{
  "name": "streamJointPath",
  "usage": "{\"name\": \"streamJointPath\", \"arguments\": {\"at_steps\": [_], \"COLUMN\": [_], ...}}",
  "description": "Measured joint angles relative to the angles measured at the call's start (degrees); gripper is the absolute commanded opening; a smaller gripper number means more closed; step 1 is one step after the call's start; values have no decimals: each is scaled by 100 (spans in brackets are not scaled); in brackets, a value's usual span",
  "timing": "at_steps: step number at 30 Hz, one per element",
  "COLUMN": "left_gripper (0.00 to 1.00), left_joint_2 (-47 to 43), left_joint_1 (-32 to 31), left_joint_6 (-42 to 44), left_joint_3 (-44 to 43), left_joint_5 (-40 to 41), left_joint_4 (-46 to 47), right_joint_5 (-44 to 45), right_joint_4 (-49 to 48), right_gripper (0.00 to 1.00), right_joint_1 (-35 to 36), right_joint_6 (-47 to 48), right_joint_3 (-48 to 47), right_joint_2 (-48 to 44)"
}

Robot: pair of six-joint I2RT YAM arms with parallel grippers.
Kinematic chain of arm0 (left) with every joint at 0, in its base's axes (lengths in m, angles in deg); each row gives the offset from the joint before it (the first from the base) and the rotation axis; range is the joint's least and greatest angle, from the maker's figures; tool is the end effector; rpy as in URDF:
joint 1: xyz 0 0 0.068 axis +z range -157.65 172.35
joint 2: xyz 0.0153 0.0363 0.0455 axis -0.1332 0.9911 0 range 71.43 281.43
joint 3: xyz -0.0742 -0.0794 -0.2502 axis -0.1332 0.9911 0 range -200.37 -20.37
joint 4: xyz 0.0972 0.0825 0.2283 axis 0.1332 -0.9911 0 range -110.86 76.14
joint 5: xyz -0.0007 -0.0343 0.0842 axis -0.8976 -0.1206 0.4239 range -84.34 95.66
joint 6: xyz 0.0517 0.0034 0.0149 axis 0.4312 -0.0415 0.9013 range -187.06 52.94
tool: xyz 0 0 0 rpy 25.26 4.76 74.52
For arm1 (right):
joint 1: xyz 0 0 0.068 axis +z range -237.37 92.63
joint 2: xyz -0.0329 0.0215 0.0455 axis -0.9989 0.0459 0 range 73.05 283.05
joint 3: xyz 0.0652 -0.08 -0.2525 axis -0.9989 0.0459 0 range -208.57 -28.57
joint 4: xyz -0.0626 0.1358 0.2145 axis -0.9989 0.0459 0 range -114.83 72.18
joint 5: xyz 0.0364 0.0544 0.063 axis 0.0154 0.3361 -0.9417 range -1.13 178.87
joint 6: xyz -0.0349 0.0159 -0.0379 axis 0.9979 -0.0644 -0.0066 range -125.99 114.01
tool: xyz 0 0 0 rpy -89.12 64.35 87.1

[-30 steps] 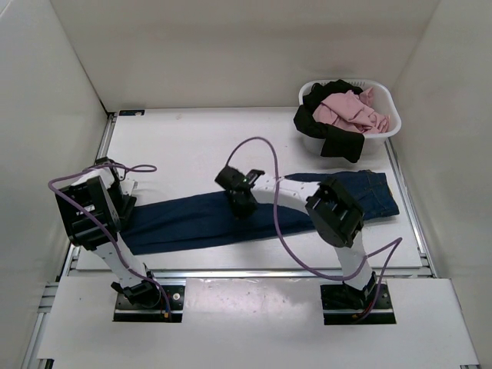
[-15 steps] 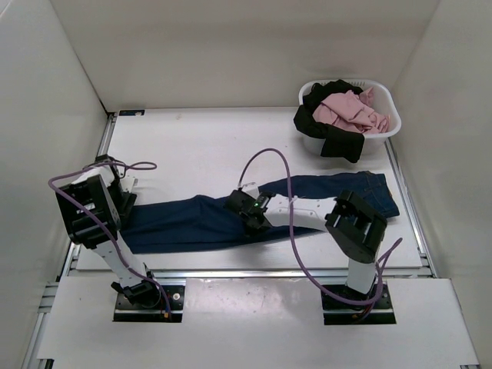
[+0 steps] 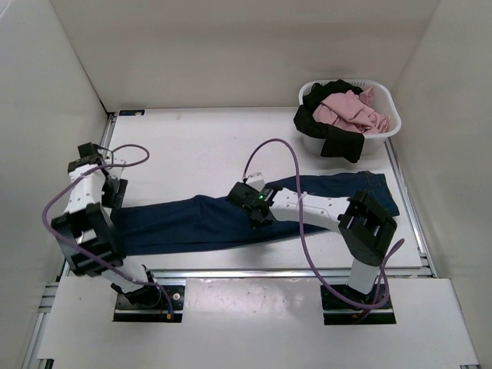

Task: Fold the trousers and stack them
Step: Fold the trousers

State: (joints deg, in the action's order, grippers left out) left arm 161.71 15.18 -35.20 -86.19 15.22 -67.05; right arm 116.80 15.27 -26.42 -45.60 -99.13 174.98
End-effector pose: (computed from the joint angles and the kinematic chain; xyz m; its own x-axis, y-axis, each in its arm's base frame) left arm 0.2673 0.1190 0.2240 -0.9839 0.1504 -0.0960 0.1224 0.9603 0.2506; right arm 0.1838 0.2965 0.1955 -0.8010 -0.2819 -0.5281 -0.2457 0.9593 -0.1394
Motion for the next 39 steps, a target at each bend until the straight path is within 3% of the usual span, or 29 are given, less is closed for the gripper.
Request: {"name": "streamJointPath", "arguments": {"at_steps": [7, 11, 17, 21, 24, 27, 31, 37, 39], "left_gripper": [77, 76, 71, 64, 60, 60, 67, 67, 63], "left_joint_2": [-901, -623, -61, -4, -2, 9, 46, 46, 46], "left_joint_1": [1040, 1663, 2179, 2275, 2273, 2275, 2275, 2275, 2275], "left_joint_6": [208, 358, 531, 686, 761, 785, 774, 774, 774], "left_joint_3": [575, 1104, 1211, 1213, 1220, 1276, 1298, 1298, 1298], "left_joint_5": [-590, -1119, -1757, -2100, -2221, -2227, -2135, -2044, -2046], "left_joint_4": [-297, -533, -612, -684, -669, -614, -455, -232, -190], "right_joint_5": [-291, -603, -909, -1145, -1185, -1193, -1196, -955, -804], "right_joint_4": [-122, -280, -317, -205, -223, -258, -229, -81, -17], "right_gripper": [28, 36, 58, 58, 48, 46, 46, 37, 32], "right_joint_1": [-35, -33, 179, 588, 914, 1134, 1147, 1102, 1102], "right_joint_6": [299, 544, 1043, 1626, 2068, 2334, 2581, 2656, 2649], "right_joint_3": [-157, -94, -103, -708, -1375, -1528, -1528, -1602, -1679], "right_joint_2": [-37, -46, -28, 374, 898, 1143, 1338, 1510, 1604]}}
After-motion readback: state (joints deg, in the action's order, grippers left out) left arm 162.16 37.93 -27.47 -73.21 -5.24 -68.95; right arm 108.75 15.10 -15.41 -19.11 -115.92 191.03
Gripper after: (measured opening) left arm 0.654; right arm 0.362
